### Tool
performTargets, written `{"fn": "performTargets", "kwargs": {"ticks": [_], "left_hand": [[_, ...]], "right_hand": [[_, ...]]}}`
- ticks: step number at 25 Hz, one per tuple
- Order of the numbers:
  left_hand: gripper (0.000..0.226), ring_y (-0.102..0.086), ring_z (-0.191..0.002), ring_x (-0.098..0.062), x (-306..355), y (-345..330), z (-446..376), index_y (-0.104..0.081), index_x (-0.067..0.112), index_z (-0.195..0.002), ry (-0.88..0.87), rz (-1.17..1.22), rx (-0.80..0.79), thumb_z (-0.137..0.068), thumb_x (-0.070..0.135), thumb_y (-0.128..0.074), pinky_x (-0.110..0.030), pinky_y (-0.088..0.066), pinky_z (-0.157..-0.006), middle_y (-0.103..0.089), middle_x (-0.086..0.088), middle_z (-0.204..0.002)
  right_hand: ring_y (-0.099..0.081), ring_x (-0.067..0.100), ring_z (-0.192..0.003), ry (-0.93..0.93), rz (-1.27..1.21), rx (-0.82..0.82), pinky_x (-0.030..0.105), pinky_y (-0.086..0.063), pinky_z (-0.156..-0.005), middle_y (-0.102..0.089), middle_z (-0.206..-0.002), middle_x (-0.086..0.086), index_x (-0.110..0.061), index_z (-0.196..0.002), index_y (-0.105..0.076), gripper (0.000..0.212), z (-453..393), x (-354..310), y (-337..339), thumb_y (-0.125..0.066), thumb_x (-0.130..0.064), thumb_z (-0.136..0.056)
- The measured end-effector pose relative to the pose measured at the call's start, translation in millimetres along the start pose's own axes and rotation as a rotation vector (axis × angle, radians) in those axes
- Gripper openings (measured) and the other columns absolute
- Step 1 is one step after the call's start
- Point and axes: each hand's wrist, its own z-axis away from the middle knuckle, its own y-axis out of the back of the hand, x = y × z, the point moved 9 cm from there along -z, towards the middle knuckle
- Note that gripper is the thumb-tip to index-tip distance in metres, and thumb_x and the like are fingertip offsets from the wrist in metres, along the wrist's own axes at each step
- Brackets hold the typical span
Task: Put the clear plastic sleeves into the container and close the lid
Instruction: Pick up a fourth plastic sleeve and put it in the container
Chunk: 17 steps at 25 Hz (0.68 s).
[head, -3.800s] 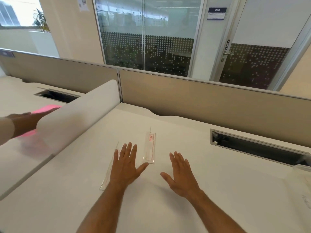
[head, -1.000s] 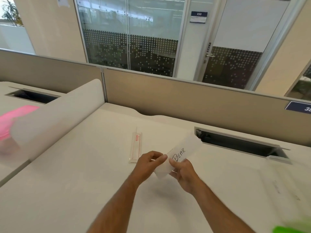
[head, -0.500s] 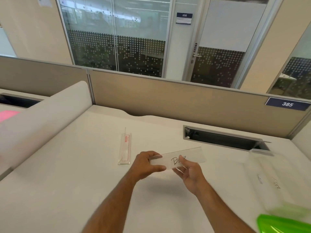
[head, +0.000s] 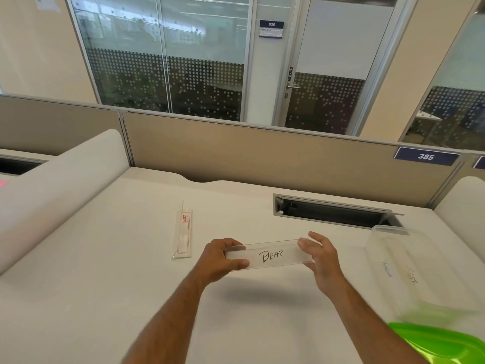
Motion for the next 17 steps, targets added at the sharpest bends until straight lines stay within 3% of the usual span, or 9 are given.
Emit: {"fn": "performTargets", "kwargs": {"ticks": [2,4,6,8,13,17], "left_hand": [[0.039,-0.070,-0.091,-0.015,0,-5,-1,-0.075,0.015,-0.105,-0.004,-0.020,-0.014,-0.069,0.018,-0.090,-0.022,-0.055,-0.076,-0.075,-0.001,-0.104],[0.040,-0.070,-0.092,-0.016,0,-12,-2,-0.075,0.015,-0.105,-0.012,-0.026,-0.031,-0.068,0.019,-0.090,-0.023,-0.055,-0.077,-0.075,-0.001,-0.103],[0.040,-0.071,-0.094,-0.017,2,-21,-4,-0.075,0.015,-0.104,-0.019,-0.029,-0.054,-0.067,0.020,-0.090,-0.021,-0.055,-0.076,-0.075,-0.002,-0.103],[0.040,-0.070,-0.094,-0.016,4,-31,-6,-0.075,0.017,-0.103,-0.030,-0.030,-0.077,-0.066,0.021,-0.091,-0.018,-0.054,-0.074,-0.075,-0.001,-0.103],[0.035,-0.069,-0.089,-0.008,14,-56,-12,-0.074,0.026,-0.097,-0.079,-0.028,-0.128,-0.065,0.023,-0.090,-0.012,-0.052,-0.068,-0.074,0.007,-0.098],[0.039,-0.068,-0.094,-0.015,21,-76,-16,-0.071,0.026,-0.101,-0.112,-0.034,-0.150,-0.066,0.027,-0.089,-0.016,-0.052,-0.075,-0.072,0.005,-0.102]], "right_hand": [[-0.061,0.015,-0.106,0.223,0.376,-0.037,0.032,-0.047,-0.085,-0.066,-0.116,-0.002,-0.028,-0.121,-0.053,0.055,3,-26,2,-0.082,-0.030,-0.074],[-0.058,0.007,-0.107,0.401,0.786,-0.203,0.026,-0.044,-0.089,-0.062,-0.116,-0.013,-0.036,-0.126,-0.048,0.070,11,-42,-14,-0.081,-0.050,-0.066],[-0.056,0.005,-0.105,0.473,1.206,-0.357,0.022,-0.044,-0.086,-0.060,-0.120,-0.018,-0.043,-0.130,-0.041,0.083,18,-43,-30,-0.073,-0.069,-0.058],[-0.056,0.007,-0.101,0.498,1.468,-0.441,0.021,-0.045,-0.080,-0.060,-0.122,-0.019,-0.045,-0.132,-0.036,0.089,20,-40,-39,-0.066,-0.075,-0.054],[-0.058,0.008,-0.087,0.394,1.527,-0.568,0.026,-0.052,-0.074,-0.064,-0.109,-0.011,-0.045,-0.127,-0.043,0.077,23,-24,-37,-0.068,-0.066,-0.057],[-0.059,0.007,-0.080,0.420,1.548,-0.526,0.023,-0.050,-0.066,-0.063,-0.096,-0.013,-0.041,-0.120,-0.050,0.069,23,-22,-19,-0.065,-0.066,-0.058]]}}
